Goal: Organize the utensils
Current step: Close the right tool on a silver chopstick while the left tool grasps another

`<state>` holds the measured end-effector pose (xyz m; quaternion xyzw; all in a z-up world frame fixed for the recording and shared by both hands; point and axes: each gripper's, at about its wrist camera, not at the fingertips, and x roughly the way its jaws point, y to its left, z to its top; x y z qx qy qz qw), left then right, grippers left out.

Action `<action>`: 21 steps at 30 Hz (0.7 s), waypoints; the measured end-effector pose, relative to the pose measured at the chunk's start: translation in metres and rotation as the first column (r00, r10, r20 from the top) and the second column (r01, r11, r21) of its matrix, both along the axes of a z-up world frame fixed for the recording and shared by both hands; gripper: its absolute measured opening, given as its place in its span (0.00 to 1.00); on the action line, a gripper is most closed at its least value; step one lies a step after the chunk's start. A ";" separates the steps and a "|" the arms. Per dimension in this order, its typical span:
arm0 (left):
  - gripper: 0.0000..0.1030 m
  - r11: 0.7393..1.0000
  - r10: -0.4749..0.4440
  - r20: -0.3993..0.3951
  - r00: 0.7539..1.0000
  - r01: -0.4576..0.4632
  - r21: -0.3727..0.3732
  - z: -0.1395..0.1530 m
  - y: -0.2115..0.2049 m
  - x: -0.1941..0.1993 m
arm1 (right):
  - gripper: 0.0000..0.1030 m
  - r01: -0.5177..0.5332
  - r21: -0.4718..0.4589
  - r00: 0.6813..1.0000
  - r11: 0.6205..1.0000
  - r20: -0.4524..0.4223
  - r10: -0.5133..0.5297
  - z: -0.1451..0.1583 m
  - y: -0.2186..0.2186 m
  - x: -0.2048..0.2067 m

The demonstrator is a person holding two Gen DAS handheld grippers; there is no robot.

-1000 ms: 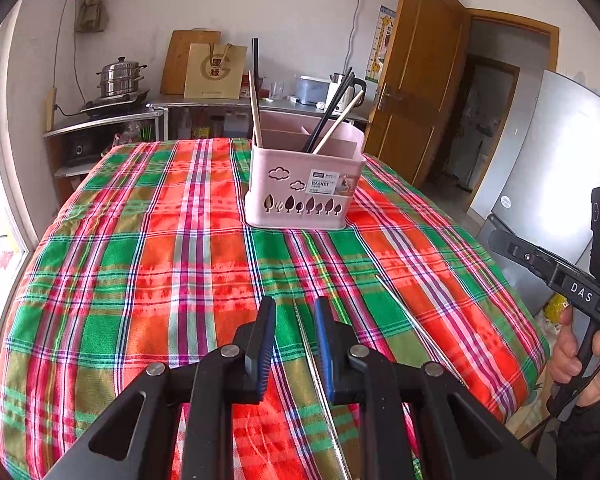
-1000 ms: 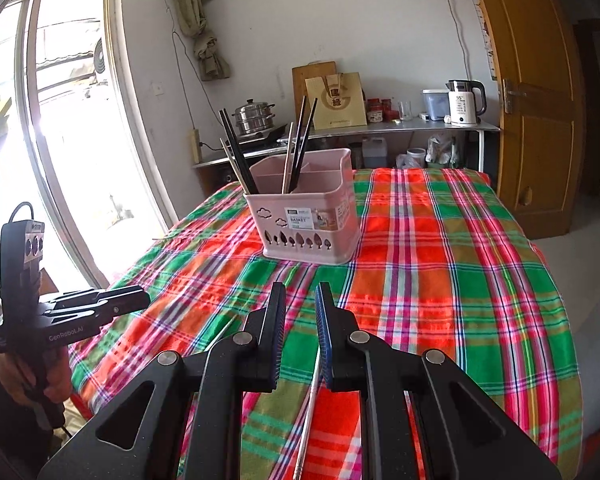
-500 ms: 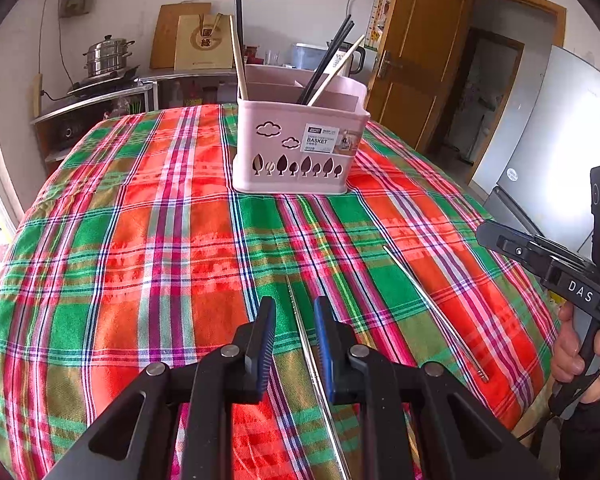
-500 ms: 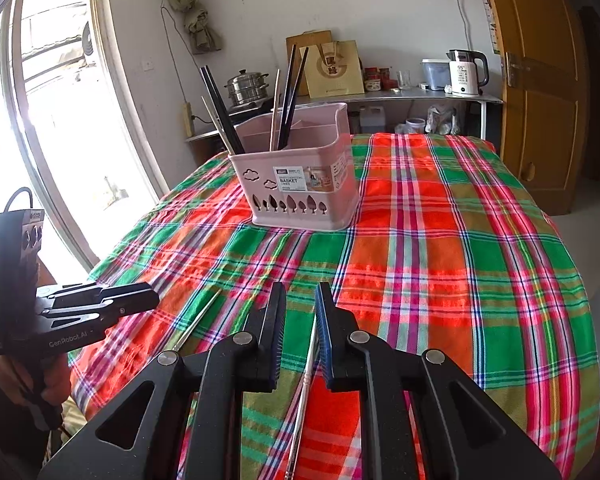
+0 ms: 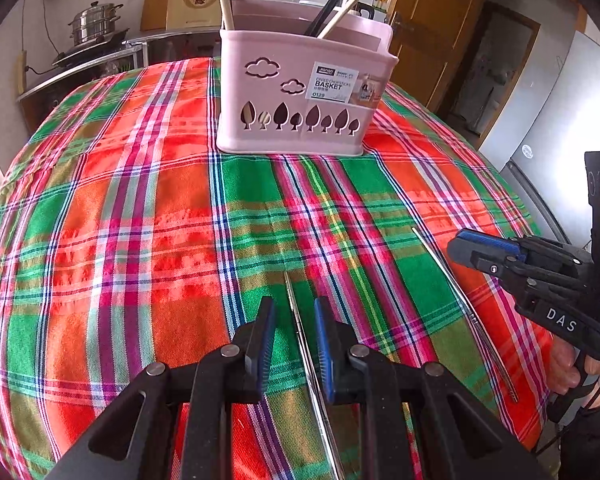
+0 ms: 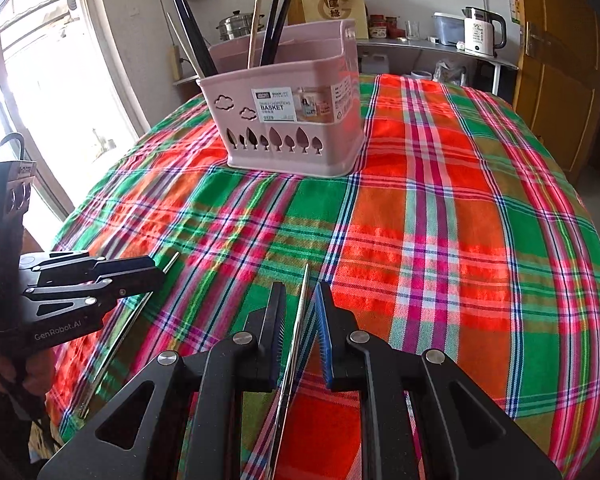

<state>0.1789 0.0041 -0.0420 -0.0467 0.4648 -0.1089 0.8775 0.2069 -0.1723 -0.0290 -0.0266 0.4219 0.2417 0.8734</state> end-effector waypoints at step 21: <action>0.06 0.989 0.012 -0.001 1.000 -0.011 0.147 0.000 -0.019 0.005 | 0.05 -0.032 -0.135 0.999 0.990 -0.026 0.029 -0.013 0.023 0.014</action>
